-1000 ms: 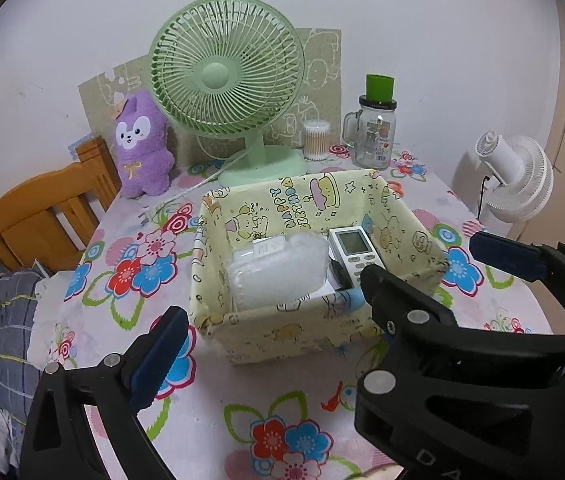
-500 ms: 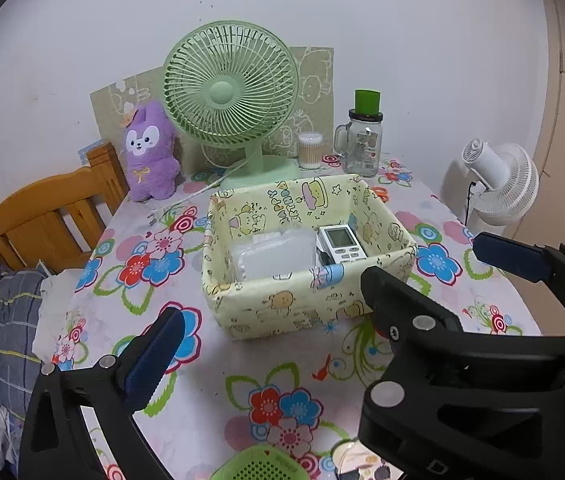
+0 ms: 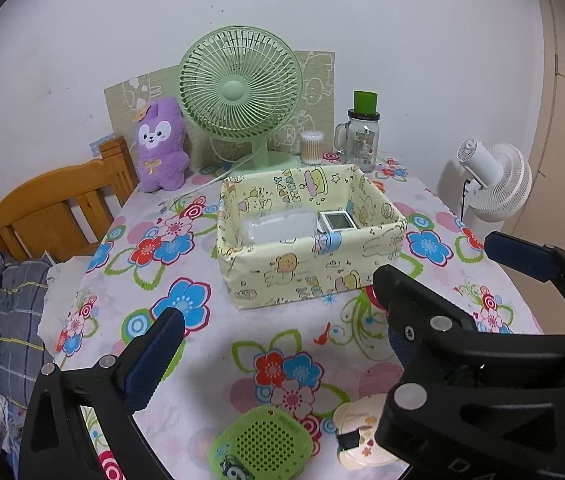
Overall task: Organize rigid objects
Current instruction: 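Withdraw both open tools from the basket back over the table, then move the left tool to the green speaker while the right tool approaches the round beige case, then grasp the green PANDA speaker with the left tool while the right tool grips the round case, then lift the speaker in the left tool and the round case in the right tool toward the basket, then lower the speaker and the round case together over the basket opening, then open the right tool to drop the round case while the left tool releases the speaker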
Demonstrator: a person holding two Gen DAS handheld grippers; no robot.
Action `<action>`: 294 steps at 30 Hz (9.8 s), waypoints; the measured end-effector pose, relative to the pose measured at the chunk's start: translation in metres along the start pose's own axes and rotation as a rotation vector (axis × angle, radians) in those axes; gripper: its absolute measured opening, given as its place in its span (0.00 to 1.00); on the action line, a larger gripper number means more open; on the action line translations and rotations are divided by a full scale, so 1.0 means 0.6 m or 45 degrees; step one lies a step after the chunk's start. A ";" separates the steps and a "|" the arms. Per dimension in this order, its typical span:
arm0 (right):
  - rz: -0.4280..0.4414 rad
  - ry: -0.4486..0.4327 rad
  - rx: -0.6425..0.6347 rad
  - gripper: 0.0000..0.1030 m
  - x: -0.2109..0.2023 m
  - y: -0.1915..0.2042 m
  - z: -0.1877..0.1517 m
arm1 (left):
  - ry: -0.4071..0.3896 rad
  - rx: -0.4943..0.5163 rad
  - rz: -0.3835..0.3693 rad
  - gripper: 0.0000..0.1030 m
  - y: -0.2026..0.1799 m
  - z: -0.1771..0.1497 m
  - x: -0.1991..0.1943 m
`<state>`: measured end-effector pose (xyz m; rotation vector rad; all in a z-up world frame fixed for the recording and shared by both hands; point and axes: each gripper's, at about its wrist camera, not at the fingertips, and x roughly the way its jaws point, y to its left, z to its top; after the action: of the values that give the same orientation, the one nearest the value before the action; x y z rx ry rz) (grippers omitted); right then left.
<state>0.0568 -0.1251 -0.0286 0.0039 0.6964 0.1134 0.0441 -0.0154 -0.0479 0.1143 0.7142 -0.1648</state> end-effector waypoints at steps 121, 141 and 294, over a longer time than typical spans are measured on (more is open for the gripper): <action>-0.107 0.316 0.054 0.77 0.116 0.063 -0.213 | 0.206 0.013 -0.053 0.87 0.049 -0.217 0.066; -0.140 0.249 0.102 0.77 0.112 0.023 -0.174 | 0.192 0.003 -0.099 0.87 0.022 -0.162 0.089; -0.112 0.066 0.098 0.91 0.253 -0.114 0.134 | 0.128 0.051 -0.017 0.87 -0.035 0.161 0.278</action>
<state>0.2309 -0.1742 -0.0668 0.0442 0.7515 0.0020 0.2261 -0.0700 -0.0867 0.1571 0.8122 -0.1871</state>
